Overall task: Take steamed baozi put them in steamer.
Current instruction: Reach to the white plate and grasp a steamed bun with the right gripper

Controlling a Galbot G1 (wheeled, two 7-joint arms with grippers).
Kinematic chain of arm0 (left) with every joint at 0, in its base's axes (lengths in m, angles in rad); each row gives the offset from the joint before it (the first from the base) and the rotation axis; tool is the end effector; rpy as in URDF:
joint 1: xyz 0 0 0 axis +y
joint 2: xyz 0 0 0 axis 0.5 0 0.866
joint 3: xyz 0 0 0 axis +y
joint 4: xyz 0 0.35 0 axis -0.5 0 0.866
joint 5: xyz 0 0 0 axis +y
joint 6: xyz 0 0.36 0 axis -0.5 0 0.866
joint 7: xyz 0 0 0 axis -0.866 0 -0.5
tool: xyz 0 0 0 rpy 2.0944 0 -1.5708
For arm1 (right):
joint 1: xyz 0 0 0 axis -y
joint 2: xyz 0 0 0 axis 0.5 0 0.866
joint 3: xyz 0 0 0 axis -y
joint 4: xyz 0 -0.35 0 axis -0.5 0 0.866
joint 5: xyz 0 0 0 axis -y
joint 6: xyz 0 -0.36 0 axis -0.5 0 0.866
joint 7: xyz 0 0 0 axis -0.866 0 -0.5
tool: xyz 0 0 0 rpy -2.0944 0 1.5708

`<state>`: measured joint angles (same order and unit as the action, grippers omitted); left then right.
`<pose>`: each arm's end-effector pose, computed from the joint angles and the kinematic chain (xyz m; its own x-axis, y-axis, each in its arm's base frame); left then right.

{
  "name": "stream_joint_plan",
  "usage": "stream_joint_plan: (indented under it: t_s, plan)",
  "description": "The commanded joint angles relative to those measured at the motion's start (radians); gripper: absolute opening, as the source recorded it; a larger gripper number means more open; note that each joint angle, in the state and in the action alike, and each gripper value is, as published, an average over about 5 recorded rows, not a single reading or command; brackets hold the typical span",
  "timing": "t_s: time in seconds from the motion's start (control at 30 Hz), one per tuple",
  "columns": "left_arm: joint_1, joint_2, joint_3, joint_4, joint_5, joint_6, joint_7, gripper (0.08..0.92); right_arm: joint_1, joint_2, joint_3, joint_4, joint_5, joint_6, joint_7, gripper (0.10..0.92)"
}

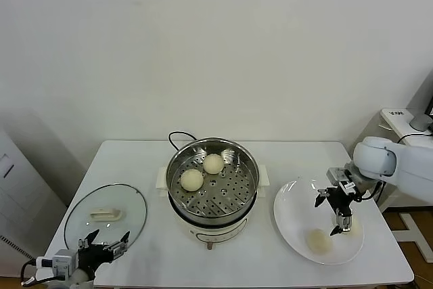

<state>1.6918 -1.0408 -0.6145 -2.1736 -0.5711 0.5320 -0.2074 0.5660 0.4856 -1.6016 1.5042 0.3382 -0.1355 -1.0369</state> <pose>0.1686 0.0970 -0.2672 -0.8193 0.0252 0.5729 0.0473 0.9986 0.0237 0.4523 -0.1882 -0.1701 0.0448 -0.1655 0.9852 -0.9895 -0.1429 0.0210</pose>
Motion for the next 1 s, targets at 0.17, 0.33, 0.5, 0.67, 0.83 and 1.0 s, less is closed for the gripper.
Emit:
stream_joint_plan:
  t_s: [0.17, 0.33, 0.5, 0.67, 0.83, 1.0]
  plan:
    - [-0.004, -0.001, 0.005, 0.002, 0.002, 0.001, 0.000, 0.823, -0.199, -0.003, 0.133, -0.017, -0.063, 0.015, 0.028, 0.823]
    - [-0.005, 0.000, 0.005, 0.007, 0.003, 0.000, 0.000, 0.823, -0.227, 0.005, 0.143, -0.022, -0.073, 0.014, 0.028, 0.823]
    - [-0.006, -0.001, 0.005, 0.010, 0.003, 0.000, 0.000, 0.823, -0.248, 0.007, 0.147, -0.024, -0.086, 0.014, 0.028, 0.823]
    - [-0.009, -0.001, 0.007, 0.012, 0.003, 0.000, 0.000, 0.823, -0.278, 0.010, 0.163, -0.034, -0.107, 0.014, 0.029, 0.812]
    - [-0.011, -0.001, 0.008, 0.014, 0.004, 0.000, 0.000, 0.823, -0.318, 0.016, 0.193, -0.046, -0.128, 0.015, 0.035, 0.729]
    - [-0.011, -0.001, 0.009, 0.016, 0.005, 0.000, 0.000, 0.823, -0.323, 0.017, 0.205, -0.046, -0.132, 0.015, 0.033, 0.599]
